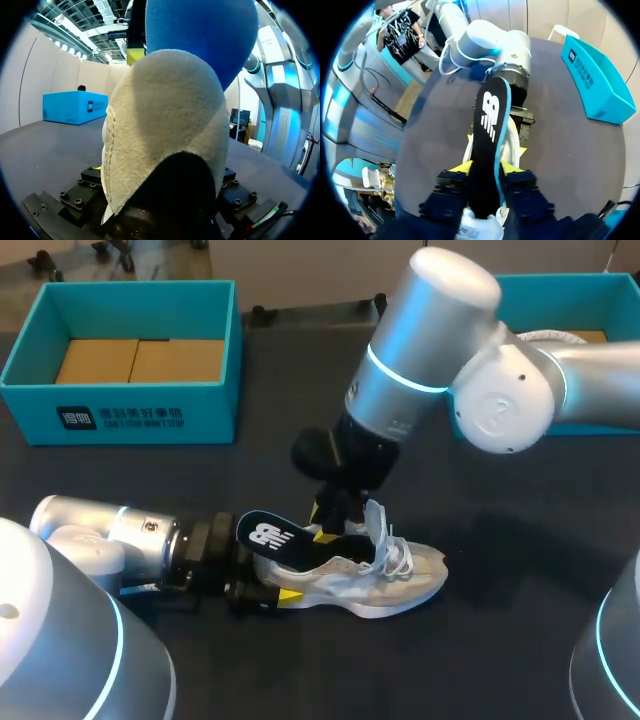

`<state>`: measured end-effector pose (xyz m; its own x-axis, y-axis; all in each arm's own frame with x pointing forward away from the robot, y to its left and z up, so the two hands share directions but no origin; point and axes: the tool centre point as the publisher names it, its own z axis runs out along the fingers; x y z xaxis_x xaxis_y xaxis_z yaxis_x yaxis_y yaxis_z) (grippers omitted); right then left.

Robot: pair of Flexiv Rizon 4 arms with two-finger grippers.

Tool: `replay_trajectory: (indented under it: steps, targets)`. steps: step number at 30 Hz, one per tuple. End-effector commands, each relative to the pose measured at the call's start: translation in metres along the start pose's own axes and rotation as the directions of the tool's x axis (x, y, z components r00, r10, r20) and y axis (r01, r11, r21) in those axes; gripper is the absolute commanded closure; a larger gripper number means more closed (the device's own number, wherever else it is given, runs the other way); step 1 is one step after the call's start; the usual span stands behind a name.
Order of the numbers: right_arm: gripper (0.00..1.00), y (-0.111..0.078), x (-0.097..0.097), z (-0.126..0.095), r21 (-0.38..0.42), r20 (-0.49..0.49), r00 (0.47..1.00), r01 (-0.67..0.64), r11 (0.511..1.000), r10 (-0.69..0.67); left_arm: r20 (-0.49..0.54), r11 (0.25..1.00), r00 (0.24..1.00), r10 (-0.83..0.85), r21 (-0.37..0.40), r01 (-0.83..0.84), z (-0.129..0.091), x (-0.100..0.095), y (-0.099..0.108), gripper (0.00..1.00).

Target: Take the shoe out of the shoebox, open the shoe tongue, remove and reinsert the insole, then place the shoe into the shoebox

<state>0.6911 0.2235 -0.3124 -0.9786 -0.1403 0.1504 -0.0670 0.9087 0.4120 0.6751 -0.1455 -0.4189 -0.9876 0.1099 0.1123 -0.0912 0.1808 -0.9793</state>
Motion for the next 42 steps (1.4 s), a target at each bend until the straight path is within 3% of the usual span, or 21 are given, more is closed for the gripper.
replay_trajectory:
  steps: [1,9,12,14,15,16,21,25,35,42]
  targets:
    - [1.00,0.004,-0.008,0.009,-0.001,-0.028,1.000,-0.002,1.000,0.002,0.001,1.000,1.000,0.000,0.000,0.000,0.000,0.000,0.000,1.00]
    - [1.00,0.005,-0.005,0.011,-0.006,-0.046,0.999,-0.020,1.000,0.020,0.001,1.000,1.000,0.000,0.000,0.000,0.000,0.000,0.000,1.00]
    - [0.73,0.007,-0.004,0.006,0.000,-0.049,0.999,-0.022,1.000,0.022,0.001,1.000,1.000,0.000,0.000,0.000,0.000,0.000,0.000,1.00]
    - [0.44,0.008,-0.004,0.005,-0.002,-0.059,0.998,-0.017,1.000,0.017,0.001,1.000,1.000,0.000,0.000,0.000,0.000,0.000,0.000,1.00]
    - [0.23,0.008,-0.004,0.005,-0.010,-0.069,0.998,-0.010,1.000,0.009,0.001,1.000,1.000,0.000,0.000,0.000,0.000,0.000,0.000,1.00]
    - [0.11,0.008,-0.004,0.005,-0.011,-0.074,0.997,-0.008,1.000,0.007,0.001,1.000,1.000,0.000,0.000,0.000,0.000,0.000,0.000,1.00]
    - [0.08,0.008,-0.010,0.007,-0.012,-0.115,0.993,-0.013,1.000,0.012,0.001,1.000,1.000,0.000,0.000,0.000,0.000,0.000,0.000,1.00]
    - [0.00,0.008,-0.016,0.007,-0.034,-0.152,0.988,-0.009,0.999,0.004,0.001,1.000,1.000,0.000,0.000,0.000,0.000,0.000,0.000,1.00]
    - [0.00,0.010,-0.025,0.012,-0.033,-0.235,0.972,0.005,0.999,-0.013,0.001,1.000,1.000,0.000,0.000,0.000,0.000,0.000,0.000,1.00]
    - [0.08,0.008,-0.020,0.013,-0.030,-0.275,0.961,-0.003,1.000,-0.005,0.001,1.000,1.000,0.000,0.000,0.000,0.000,0.000,0.000,1.00]
